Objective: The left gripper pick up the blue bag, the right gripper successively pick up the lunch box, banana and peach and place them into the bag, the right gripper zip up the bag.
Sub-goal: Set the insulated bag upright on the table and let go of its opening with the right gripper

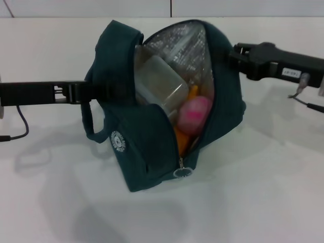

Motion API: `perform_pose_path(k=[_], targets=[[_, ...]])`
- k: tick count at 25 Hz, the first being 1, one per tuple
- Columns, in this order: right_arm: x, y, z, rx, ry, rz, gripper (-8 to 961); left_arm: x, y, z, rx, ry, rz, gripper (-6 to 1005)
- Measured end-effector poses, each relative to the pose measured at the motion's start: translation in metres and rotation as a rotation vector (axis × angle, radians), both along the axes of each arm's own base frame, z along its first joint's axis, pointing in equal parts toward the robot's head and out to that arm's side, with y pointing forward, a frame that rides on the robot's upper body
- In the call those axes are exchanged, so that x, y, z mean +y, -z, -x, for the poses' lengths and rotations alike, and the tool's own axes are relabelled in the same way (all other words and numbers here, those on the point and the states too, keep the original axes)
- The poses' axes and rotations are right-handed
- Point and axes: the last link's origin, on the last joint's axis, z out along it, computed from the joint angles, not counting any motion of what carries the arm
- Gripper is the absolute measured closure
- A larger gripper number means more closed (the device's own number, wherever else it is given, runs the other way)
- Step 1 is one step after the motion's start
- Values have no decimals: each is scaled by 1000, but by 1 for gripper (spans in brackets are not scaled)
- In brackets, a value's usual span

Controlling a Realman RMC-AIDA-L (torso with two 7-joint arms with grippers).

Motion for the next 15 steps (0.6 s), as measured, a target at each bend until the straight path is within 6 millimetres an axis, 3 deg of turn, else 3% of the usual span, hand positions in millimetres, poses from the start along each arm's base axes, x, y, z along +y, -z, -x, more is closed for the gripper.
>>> perform_pose_path(k=[8,15], targets=[[-8,-32,1,111,-58,-25,795,-1,11,-4,-47,2,41,952],[-20,-49,-23,112,-13,-52,846,6,34,-21,-105,32,114,952]])
